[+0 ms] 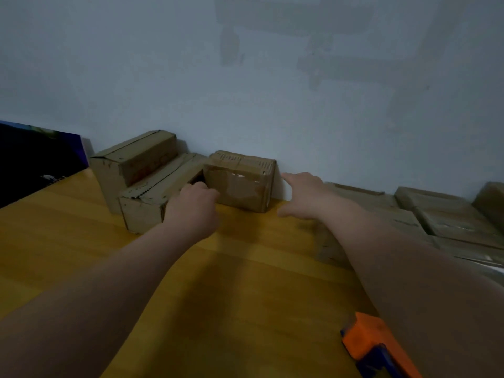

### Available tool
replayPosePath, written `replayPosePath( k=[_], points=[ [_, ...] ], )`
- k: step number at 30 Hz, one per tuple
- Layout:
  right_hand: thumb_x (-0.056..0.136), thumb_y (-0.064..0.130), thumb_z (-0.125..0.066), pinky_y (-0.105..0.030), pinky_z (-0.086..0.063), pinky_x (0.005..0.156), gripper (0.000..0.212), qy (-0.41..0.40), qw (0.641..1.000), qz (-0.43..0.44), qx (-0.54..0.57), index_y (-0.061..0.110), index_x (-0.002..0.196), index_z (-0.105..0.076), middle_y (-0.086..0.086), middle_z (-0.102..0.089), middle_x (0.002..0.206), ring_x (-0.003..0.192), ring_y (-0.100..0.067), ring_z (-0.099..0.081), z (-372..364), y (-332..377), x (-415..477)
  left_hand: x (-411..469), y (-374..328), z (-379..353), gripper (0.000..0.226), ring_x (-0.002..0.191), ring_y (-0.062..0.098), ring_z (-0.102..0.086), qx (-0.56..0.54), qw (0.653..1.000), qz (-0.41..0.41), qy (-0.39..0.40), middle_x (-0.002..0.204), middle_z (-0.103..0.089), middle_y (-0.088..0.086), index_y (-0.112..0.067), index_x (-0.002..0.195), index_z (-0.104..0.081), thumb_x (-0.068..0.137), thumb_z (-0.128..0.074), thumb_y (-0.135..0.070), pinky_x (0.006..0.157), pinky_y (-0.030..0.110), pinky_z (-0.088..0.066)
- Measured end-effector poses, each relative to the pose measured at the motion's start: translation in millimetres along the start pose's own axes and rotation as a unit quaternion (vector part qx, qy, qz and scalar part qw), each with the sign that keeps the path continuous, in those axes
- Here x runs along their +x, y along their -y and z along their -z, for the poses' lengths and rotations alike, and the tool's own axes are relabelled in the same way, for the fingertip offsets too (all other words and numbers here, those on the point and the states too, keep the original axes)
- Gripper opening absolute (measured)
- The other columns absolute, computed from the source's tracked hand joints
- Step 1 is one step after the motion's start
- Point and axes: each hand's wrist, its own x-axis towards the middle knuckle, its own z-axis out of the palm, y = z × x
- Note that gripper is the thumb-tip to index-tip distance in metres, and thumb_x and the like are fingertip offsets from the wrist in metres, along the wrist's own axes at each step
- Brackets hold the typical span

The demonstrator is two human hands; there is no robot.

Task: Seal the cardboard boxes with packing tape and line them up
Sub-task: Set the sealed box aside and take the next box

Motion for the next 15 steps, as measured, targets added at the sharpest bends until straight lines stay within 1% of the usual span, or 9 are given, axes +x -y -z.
replayPosePath(
  k=[2, 3, 4, 6, 8, 10, 11, 12, 15],
  points=[
    [0.074, 0.037, -0.070, -0.040, -0.050, 0.088, 0.061, -0.037, 0.999, 0.013, 0.032, 0.028, 0.130, -0.048, -0.006, -0.049, 0.123, 0.111, -0.027, -0.048, -8.6, 13.7, 22.6, 10.1, 15.7, -0.3, 0.033, 0.113, 0.023, -0.047, 0.059, 0.998, 0.026, -0.005, 0.121, -0.049, 0.003, -0.024, 0.124, -0.053, 0.091, -0.049, -0.024, 0.092, 0.039, -0.043],
    [0.074, 0.035, -0.070, -0.039, -0.051, 0.085, 0.055, -0.048, 0.998, 0.013, 0.044, 0.027, 0.125, -0.051, -0.006, -0.049, 0.118, 0.108, -0.026, -0.049, -12.9, 19.7, 32.6, 14.4, 22.6, -1.6, 0.032, 0.112, 0.024, -0.046, 0.076, 0.996, 0.039, 0.004, 0.120, -0.048, 0.004, -0.023, 0.123, -0.052, 0.091, -0.049, -0.023, 0.092, 0.039, -0.042],
    [0.076, 0.032, -0.069, -0.039, -0.050, 0.087, 0.055, -0.056, 0.997, 0.011, 0.052, 0.025, 0.128, -0.050, -0.006, -0.047, 0.120, 0.111, -0.027, -0.047, -17.1, 24.5, 42.3, 18.2, 28.7, -3.4, 0.031, 0.111, 0.024, -0.047, 0.088, 0.995, 0.050, 0.016, 0.119, -0.048, 0.004, -0.022, 0.122, -0.051, 0.091, -0.049, -0.022, 0.092, 0.040, -0.043],
    [0.081, 0.027, -0.066, -0.040, -0.044, 0.097, 0.067, -0.066, 0.997, 0.006, 0.040, 0.021, 0.142, -0.038, -0.007, -0.037, 0.138, 0.126, -0.028, -0.037, -24.8, 32.0, 60.5, 25.4, 38.4, -8.6, 0.029, 0.105, 0.023, -0.049, 0.098, 0.992, 0.065, 0.035, 0.115, -0.049, 0.005, -0.020, 0.120, -0.051, 0.091, -0.049, -0.020, 0.088, 0.038, -0.046],
    [0.084, 0.026, -0.066, -0.041, -0.037, 0.106, 0.078, -0.071, 0.997, -0.001, 0.019, 0.018, 0.149, -0.024, -0.005, -0.021, 0.152, 0.137, -0.029, -0.024, -30.4, 36.8, 76.1, 30.8, 43.6, -12.5, 0.021, 0.091, 0.020, -0.049, 0.098, 0.992, 0.073, 0.037, 0.103, -0.048, 0.003, -0.017, 0.112, -0.055, 0.092, -0.049, -0.018, 0.073, 0.033, -0.048],
    [0.083, 0.026, -0.068, -0.042, -0.033, 0.109, 0.076, -0.069, 0.998, -0.011, 0.006, 0.016, 0.147, -0.027, -0.005, -0.010, 0.157, 0.141, -0.030, -0.015, -35.2, 39.0, 90.7, 34.3, 45.1, -15.0, 0.014, 0.082, 0.018, -0.045, 0.113, 0.991, 0.067, 0.036, 0.094, -0.043, 0.002, -0.016, 0.104, -0.055, 0.092, -0.049, -0.019, 0.063, 0.030, -0.046],
    [0.081, 0.026, -0.069, -0.042, -0.033, 0.108, 0.072, -0.075, 0.997, -0.013, 0.005, 0.015, 0.142, -0.033, -0.006, -0.010, 0.156, 0.141, -0.030, -0.015, -37.2, 39.3, 97.0, 35.5, 44.9, -15.7, 0.012, 0.080, 0.018, -0.044, 0.124, 0.990, 0.061, 0.034, 0.093, -0.042, 0.002, -0.016, 0.103, -0.055, 0.092, -0.049, -0.019, 0.061, 0.030, -0.044],
    [0.078, 0.027, -0.072, -0.041, -0.035, 0.106, 0.069, -0.086, 0.996, -0.014, 0.009, 0.015, 0.136, -0.037, -0.008, -0.015, 0.153, 0.139, -0.030, -0.018, -38.7, 39.7, 101.9, 36.3, 45.1, -16.4, 0.012, 0.080, 0.018, -0.043, 0.133, 0.989, 0.055, 0.031, 0.092, -0.042, 0.003, -0.017, 0.102, -0.054, 0.092, -0.049, -0.019, 0.060, 0.030, -0.043],
    [0.069, 0.032, -0.077, -0.042, -0.037, 0.103, 0.068, -0.125, 0.992, -0.001, 0.006, 0.014, 0.123, -0.040, -0.011, -0.028, 0.139, 0.129, -0.031, -0.027, -41.2, 42.0, 110.9, 37.7, 44.6, -18.9, 0.015, 0.080, 0.018, -0.041, 0.145, 0.988, 0.049, 0.019, 0.093, -0.040, 0.003, -0.017, 0.106, -0.053, 0.092, -0.049, -0.018, 0.058, 0.030, -0.038]
  ],
)
